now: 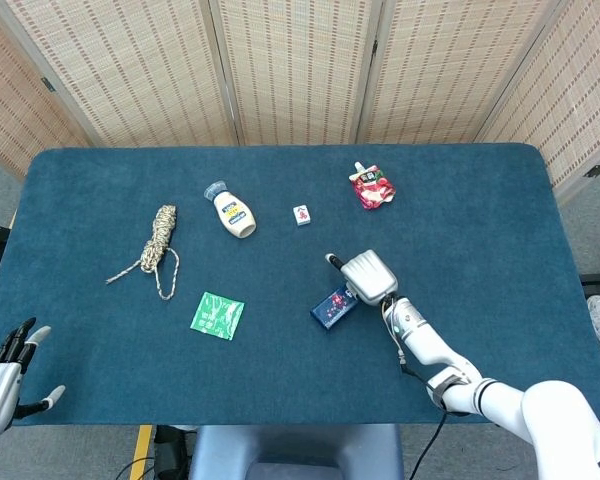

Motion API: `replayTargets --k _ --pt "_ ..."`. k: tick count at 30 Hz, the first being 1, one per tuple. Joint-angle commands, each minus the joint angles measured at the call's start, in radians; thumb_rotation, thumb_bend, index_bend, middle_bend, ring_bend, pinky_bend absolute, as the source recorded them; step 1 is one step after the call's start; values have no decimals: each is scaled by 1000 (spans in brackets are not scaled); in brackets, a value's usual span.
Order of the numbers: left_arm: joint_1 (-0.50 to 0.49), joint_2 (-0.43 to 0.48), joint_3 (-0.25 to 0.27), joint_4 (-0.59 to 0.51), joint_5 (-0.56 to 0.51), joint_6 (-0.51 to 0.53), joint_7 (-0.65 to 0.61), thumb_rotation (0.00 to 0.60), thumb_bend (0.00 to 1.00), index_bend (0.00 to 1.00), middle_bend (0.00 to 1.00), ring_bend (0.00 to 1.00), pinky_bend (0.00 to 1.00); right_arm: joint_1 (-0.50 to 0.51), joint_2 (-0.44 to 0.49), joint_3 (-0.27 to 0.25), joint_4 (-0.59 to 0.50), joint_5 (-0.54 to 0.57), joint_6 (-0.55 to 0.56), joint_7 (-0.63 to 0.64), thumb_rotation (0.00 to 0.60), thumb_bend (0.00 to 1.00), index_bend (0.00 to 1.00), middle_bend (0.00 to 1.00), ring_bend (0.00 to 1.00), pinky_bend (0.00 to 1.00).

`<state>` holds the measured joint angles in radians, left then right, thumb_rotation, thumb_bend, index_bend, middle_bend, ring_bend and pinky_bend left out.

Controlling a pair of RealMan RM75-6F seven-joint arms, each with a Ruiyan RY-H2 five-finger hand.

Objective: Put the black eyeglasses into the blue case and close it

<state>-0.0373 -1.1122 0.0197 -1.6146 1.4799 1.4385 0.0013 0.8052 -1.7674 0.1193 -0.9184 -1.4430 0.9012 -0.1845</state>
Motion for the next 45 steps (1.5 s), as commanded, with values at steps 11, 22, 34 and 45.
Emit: replayTargets --k 11,22,34,45 --pt "3 10 -2 -10 1 7 3 600 250 129 15 78 257 -24 147 -41 -185 -78 76 88 600 313 165 894 1000 992" --pt "-7 10 -1 -25 2 -11 16 600 250 129 15 78 257 30 206 -52 -274 24 -144 -48 600 288 202 894 1000 992" --pt "-2 13 2 -18 -15 -18 8 600 250 130 15 78 257 83 152 -17 -234 88 -204 -106 600 363 472 914 1000 992" --pt "-5 11 -2 -11 -11 -18 2 600 250 129 13 78 257 74 157 -21 -233 106 -180 -110 600 314 381 915 1000 992"
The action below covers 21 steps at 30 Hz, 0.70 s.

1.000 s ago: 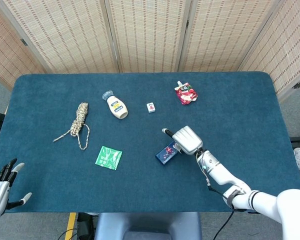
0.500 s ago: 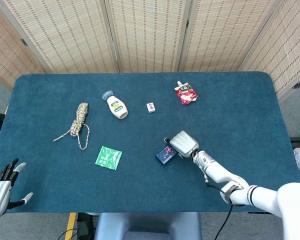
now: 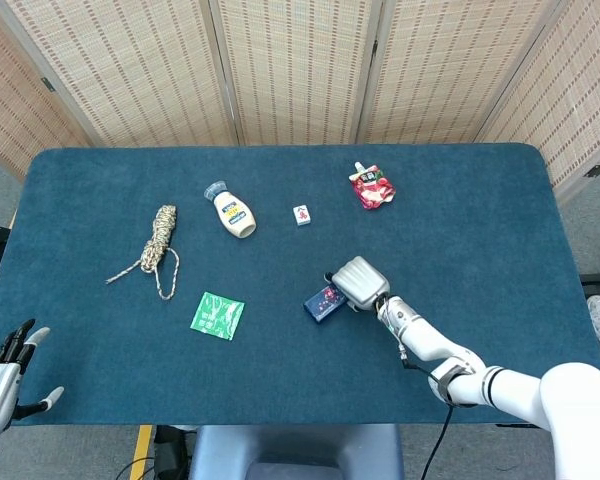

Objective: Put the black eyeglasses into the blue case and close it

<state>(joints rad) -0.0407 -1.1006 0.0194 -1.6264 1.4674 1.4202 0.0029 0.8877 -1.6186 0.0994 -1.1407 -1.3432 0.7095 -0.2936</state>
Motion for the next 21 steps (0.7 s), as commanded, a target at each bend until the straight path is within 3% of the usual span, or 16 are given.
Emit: replayTargets --k 1,3,4,8,11,14,18,21 --pt "-3 -2 -3 0 3 2 0 600 250 129 13 78 257 -14 13 0 -19 8 21 -1 600 296 277 913 1000 992" --pt "-7 -6 -9 2 9 7 0 600 250 129 14 78 257 -30 26 0 -45 9 50 -3 600 262 69 899 1000 992" --pt "-8 -9 -11 4 14 11 -1 600 250 129 14 78 257 -37 33 0 -59 9 64 -4 600 250 23 888 1000 992" --pt "-13 -31 -19 19 43 36 -11 600 250 129 13 78 257 -81 76 1 -124 -2 156 -15 600 231 0 833 978 990" --pt "-17 -48 -25 34 52 47 -10 600 250 129 13 78 257 -130 123 5 -188 -10 249 -16 600 231 0 761 894 965" --pt "-23 -55 -28 36 52 43 -3 600 250 129 13 78 257 -195 185 3 -262 -14 348 -9 600 240 0 619 723 881" --pt "-26 -63 -35 29 55 52 13 600 250 129 14 78 257 -293 277 -28 -357 -50 489 -23 600 356 11 407 378 637" --pt "-29 -69 -39 21 60 60 21 600 249 129 13 78 257 -376 335 -61 -395 -84 594 -3 600 376 65 387 322 572"
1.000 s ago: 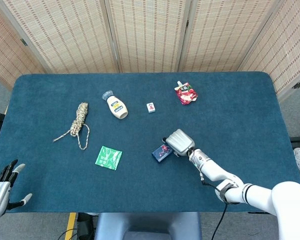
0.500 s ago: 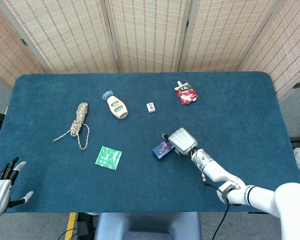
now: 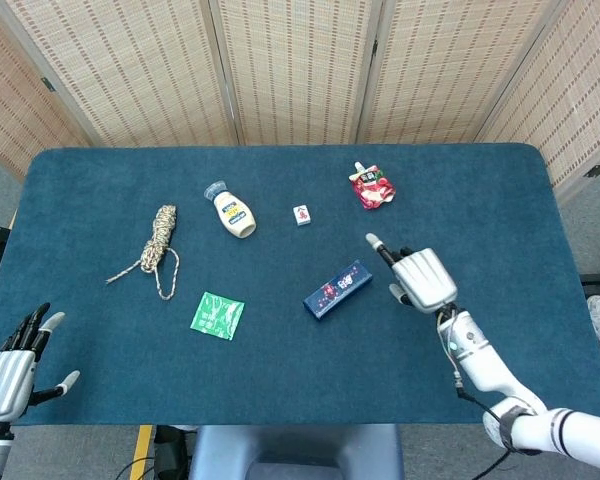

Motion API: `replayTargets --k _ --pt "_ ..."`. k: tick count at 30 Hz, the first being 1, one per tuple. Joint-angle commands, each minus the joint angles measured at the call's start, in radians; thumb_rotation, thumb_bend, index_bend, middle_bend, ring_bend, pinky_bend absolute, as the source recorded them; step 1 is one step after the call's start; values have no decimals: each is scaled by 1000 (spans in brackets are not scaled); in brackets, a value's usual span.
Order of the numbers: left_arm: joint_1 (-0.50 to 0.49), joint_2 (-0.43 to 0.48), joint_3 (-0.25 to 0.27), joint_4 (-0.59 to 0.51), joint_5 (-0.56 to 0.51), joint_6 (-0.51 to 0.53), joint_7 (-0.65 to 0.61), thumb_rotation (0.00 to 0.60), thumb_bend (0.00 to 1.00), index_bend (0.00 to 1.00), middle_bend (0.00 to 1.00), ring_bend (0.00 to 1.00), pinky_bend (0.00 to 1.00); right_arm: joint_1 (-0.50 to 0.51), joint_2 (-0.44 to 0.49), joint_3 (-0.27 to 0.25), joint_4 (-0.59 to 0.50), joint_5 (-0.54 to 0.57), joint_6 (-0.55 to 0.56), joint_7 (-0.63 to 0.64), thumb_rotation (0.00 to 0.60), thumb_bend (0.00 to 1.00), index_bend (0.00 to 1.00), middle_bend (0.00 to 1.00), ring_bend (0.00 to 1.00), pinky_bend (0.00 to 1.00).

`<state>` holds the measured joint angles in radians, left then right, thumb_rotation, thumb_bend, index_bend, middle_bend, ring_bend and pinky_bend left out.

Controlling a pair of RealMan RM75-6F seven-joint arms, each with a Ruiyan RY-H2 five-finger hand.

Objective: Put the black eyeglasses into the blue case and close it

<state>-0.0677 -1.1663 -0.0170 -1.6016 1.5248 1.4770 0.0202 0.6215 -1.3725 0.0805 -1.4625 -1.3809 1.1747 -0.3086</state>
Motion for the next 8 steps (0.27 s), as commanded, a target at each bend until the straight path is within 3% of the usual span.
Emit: replayTargets --k 1,8 --pt "-3 -6 -5 -7 2 4 8 600 250 129 13 78 257 -141 110 -55 -86 -53 160 27 600 376 80 387 321 569" --pt "-14 -34 -18 -32 9 17 66 600 249 129 13 78 257 -298 168 -112 -111 -97 323 105 600 376 144 389 321 567"
